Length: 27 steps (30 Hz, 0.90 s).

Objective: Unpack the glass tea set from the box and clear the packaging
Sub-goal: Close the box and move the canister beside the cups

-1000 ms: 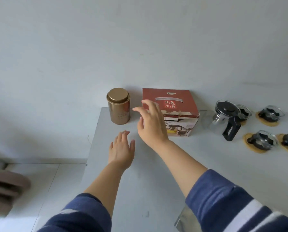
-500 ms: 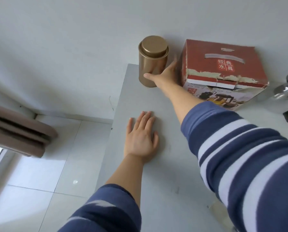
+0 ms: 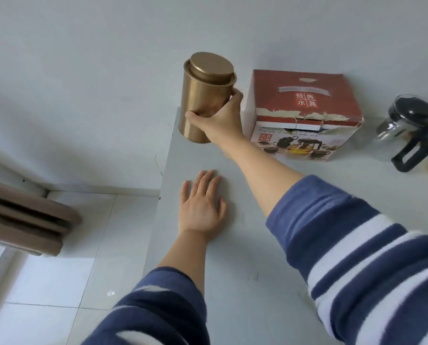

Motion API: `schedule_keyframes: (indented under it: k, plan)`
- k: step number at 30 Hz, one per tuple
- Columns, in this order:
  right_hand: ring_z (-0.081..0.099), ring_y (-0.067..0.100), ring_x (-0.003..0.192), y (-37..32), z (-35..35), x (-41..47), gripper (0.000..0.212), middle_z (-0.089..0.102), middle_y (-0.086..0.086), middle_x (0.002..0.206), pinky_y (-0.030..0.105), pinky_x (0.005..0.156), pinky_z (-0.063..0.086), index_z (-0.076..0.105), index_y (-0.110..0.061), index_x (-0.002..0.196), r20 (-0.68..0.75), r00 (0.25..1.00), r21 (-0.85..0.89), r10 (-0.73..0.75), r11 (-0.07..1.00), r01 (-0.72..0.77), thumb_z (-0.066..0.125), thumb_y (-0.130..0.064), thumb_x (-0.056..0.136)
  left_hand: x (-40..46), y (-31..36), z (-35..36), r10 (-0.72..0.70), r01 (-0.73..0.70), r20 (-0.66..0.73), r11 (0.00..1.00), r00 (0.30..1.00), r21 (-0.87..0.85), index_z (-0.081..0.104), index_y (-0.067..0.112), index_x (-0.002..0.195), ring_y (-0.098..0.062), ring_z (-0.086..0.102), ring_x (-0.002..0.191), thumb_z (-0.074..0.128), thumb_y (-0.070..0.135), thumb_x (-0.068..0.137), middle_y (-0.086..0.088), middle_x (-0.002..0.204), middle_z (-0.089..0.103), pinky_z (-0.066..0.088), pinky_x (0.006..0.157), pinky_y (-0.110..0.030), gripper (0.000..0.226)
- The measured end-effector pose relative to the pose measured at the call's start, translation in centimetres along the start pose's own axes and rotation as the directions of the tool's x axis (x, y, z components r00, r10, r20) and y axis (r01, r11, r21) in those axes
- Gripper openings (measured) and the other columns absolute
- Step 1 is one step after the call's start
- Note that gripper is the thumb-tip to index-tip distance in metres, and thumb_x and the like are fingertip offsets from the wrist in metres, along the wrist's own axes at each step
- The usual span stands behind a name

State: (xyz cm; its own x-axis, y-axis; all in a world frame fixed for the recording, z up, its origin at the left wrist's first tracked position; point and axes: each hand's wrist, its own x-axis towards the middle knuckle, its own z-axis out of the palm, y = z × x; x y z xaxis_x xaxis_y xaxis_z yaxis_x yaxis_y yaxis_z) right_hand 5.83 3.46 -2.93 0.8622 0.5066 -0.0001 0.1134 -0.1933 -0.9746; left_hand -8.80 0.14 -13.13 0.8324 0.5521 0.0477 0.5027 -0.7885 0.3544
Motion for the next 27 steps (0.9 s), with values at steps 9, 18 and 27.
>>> schedule_keyframes:
  k: [9, 18, 27]
  plan:
    - [0.056, 0.011, 0.106, -8.1, -13.3, -4.7, 0.085, 0.052, 0.001, 0.125, 0.020, 0.080, 0.047, 0.029, -0.011, 0.131, -0.045, 0.996, 0.084, -0.073, 0.993, 0.077, 0.084, -0.021, 0.068, -0.7, 6.8, -1.0, 0.088, -0.119, 0.196, 0.981, 0.977, 0.154, 0.017, 0.017, 0.152, -0.012, -0.002, 0.150, 0.023, 0.030, 0.101, 0.006, 0.161, 0.013, -0.003, 0.120, -0.045, 0.053]
    - [0.051, 0.008, 0.106, -4.2, -34.0, -8.7, 0.083, 0.049, -0.008, 0.122, 0.021, 0.082, 0.039, 0.027, -0.017, 0.134, -0.275, 0.962, -0.047, -0.001, 0.999, -0.012, 0.081, -0.025, 0.072, -1.1, 23.8, 2.8, 0.268, -0.311, 0.300, 0.945, 0.916, 0.104, 0.013, 0.017, 0.153, -0.014, -0.005, 0.150, 0.023, 0.033, 0.102, 0.003, 0.162, 0.009, -0.002, 0.120, -0.046, 0.055]
    - [0.048, 0.011, 0.108, 2.0, -54.8, -8.7, 0.087, 0.047, -0.004, 0.128, 0.026, 0.087, 0.037, 0.026, -0.017, 0.135, -0.401, 0.914, -0.126, 0.057, 0.985, -0.117, 0.082, -0.025, 0.070, -1.8, 40.4, 9.2, 0.185, -0.204, 0.332, 0.979, 0.925, 0.021, 0.010, 0.015, 0.153, -0.014, -0.004, 0.150, 0.025, 0.033, 0.101, 0.002, 0.163, 0.005, 0.001, 0.121, -0.045, 0.057]
